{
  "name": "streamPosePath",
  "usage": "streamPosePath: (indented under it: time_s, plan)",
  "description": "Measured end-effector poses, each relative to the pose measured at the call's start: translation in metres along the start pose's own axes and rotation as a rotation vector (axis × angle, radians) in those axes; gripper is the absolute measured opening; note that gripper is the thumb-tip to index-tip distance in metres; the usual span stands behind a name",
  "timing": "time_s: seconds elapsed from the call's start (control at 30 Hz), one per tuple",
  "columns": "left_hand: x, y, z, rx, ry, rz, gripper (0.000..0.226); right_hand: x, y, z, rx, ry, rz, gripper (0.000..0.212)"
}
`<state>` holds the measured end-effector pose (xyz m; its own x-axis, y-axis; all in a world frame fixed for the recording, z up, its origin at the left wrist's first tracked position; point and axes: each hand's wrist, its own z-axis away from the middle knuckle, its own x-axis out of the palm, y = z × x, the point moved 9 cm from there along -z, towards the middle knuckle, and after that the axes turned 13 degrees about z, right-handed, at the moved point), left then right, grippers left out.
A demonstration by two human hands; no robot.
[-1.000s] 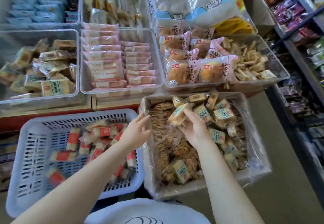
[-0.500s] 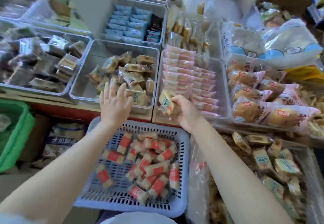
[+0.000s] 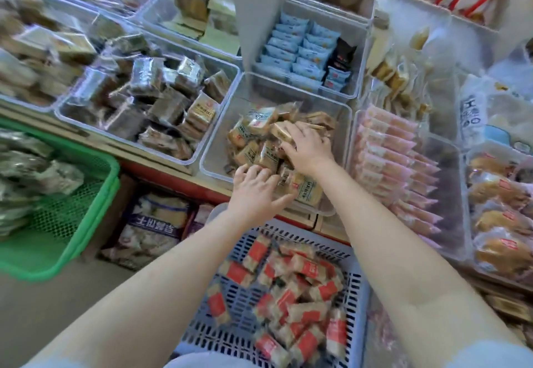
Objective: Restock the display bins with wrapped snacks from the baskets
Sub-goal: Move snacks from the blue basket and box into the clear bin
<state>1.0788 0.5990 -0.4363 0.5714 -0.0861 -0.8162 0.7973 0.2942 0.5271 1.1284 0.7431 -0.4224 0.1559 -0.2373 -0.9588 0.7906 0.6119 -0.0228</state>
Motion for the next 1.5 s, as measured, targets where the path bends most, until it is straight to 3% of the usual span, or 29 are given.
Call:
streamPosePath:
  time_s: [0.13,0.3,0.47,0.53,0.63,0.7,0.77,0.9,1.07,1.27,1.33,1.4,1.5]
  plan:
    - [0.002,-0.001,-0.003,0.013,-0.004,0.035,0.070,0.003,0.020,-0.005,0.150,-0.030,0.144,0.062]
    - [0.001,-0.002,-0.004,0.021,0.020,0.028,0.072,0.012,-0.008,0.013,-0.002,-0.091,-0.022,0.066]
    - [-0.002,-0.006,0.000,-0.073,0.010,-0.004,0.068,-0.012,0.029,0.091,0.084,0.193,-0.343,0.053]
    - [-0.008,0.007,0.008,-0.098,0.141,0.099,0.062,-0.006,0.059,0.140,0.141,0.283,-0.424,0.042]
    - [-0.002,0.080,0.036,0.087,0.337,0.223,0.048,0.016,0.125,0.218,0.326,0.411,-0.457,0.032]
    - [0.033,0.140,0.054,0.207,0.251,0.295,0.039,0.032,0.178,0.274,0.510,0.474,-0.434,0.030]
    - [0.089,0.189,0.067,0.198,0.025,0.322,0.040,0.052,0.231,0.327,0.687,0.475,-0.390,0.035]
    - [0.183,0.257,0.087,0.253,-0.275,0.255,0.066,0.097,0.323,0.400,0.916,0.319,-0.348,0.046]
    - [0.241,0.281,0.101,0.273,-0.438,0.047,0.077,0.150,0.359,0.409,0.776,-0.081,-0.267,0.061]
    - [0.253,0.277,0.107,0.246,-0.436,0.028,0.073,0.150,0.365,0.399,0.783,0.023,-0.297,0.049]
    - [0.249,0.277,0.107,0.231,-0.421,0.092,0.068,0.140,0.366,0.403,0.819,0.166,-0.499,0.029]
    - [0.237,0.280,0.107,0.209,-0.370,0.185,0.060,0.135,0.361,0.416,0.915,0.269,-0.901,0.015]
    - [0.200,0.284,0.103,0.159,-0.182,0.377,0.040,0.130,0.318,0.410,0.866,0.225,-1.674,0.023]
